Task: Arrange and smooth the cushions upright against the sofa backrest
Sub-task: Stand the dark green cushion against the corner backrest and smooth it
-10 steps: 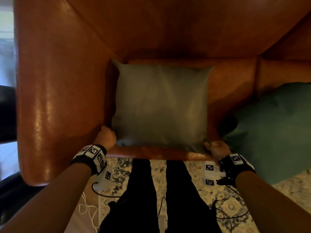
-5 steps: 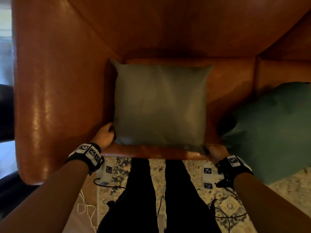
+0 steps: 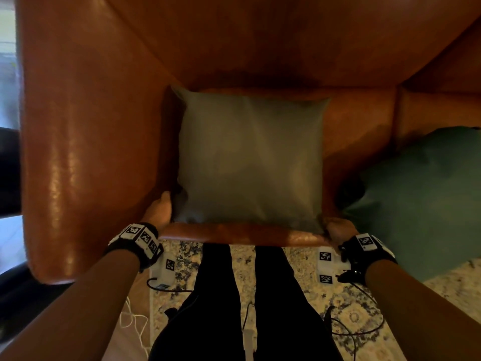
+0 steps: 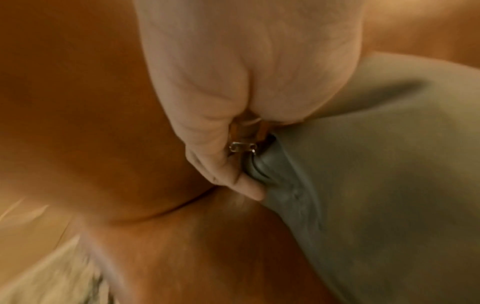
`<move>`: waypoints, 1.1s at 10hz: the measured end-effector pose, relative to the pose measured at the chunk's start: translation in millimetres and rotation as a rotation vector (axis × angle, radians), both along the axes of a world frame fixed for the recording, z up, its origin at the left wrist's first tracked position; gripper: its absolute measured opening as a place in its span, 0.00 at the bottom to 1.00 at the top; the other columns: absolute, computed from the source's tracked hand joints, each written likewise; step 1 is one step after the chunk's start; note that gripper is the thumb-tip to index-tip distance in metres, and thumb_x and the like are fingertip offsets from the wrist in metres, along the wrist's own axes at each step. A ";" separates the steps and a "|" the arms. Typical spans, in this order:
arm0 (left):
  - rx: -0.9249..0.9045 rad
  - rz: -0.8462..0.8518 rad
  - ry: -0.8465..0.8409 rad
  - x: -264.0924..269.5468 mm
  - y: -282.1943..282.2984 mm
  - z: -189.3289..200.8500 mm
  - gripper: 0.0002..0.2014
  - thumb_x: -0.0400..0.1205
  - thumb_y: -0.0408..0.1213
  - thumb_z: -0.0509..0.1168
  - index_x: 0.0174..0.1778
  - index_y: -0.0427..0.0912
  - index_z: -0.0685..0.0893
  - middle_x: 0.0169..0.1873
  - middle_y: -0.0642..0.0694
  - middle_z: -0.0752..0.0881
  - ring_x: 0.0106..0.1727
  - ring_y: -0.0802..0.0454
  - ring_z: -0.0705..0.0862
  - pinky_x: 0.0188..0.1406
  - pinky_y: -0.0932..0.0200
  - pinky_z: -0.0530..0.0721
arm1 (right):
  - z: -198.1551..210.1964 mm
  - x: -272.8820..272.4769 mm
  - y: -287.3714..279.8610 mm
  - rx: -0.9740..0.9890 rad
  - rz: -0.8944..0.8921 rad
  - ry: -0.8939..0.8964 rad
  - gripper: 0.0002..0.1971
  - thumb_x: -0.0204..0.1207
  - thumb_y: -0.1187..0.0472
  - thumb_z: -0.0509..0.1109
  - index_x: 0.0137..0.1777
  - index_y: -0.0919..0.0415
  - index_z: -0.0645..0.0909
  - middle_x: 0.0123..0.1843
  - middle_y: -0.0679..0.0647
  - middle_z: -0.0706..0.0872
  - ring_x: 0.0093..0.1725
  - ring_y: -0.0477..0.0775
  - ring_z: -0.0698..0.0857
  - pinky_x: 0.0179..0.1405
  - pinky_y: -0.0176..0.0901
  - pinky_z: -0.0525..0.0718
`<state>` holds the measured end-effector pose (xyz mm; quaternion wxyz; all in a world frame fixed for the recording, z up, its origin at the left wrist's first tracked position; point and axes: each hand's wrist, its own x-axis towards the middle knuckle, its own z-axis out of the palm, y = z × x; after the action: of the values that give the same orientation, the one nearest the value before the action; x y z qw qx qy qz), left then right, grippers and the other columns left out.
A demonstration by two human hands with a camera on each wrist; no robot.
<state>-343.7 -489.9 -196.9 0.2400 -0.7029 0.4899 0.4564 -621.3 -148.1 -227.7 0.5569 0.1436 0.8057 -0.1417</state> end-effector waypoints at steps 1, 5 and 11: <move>0.021 0.144 0.060 12.0 3.2 -4.4 0.23 0.93 0.50 0.53 0.67 0.35 0.83 0.65 0.36 0.85 0.63 0.38 0.83 0.68 0.45 0.77 | -21.9 -2.9 10.3 0.008 -0.511 0.037 0.21 0.90 0.63 0.63 0.80 0.70 0.74 0.77 0.67 0.80 0.75 0.67 0.81 0.35 0.31 0.84; 0.176 0.481 0.193 18.3 27.6 -4.5 0.09 0.88 0.22 0.62 0.44 0.33 0.85 0.42 0.35 0.89 0.43 0.41 0.88 0.38 0.51 0.90 | -35.4 -18.9 30.0 0.032 -0.625 0.175 0.19 0.84 0.73 0.66 0.74 0.71 0.82 0.72 0.71 0.85 0.62 0.67 0.88 0.46 0.45 0.85; 0.148 0.359 0.028 18.2 24.8 -7.0 0.02 0.86 0.26 0.67 0.52 0.31 0.85 0.47 0.35 0.87 0.43 0.45 0.87 0.33 0.59 0.83 | -10.9 -1.1 15.3 0.084 -0.034 0.080 0.16 0.88 0.67 0.63 0.73 0.64 0.83 0.75 0.67 0.83 0.74 0.67 0.82 0.48 0.43 0.80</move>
<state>-325.5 -465.1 -203.9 0.1990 -0.7529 0.3251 0.5365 -622.4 -132.7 -238.6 0.5154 0.1749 0.8299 -0.1230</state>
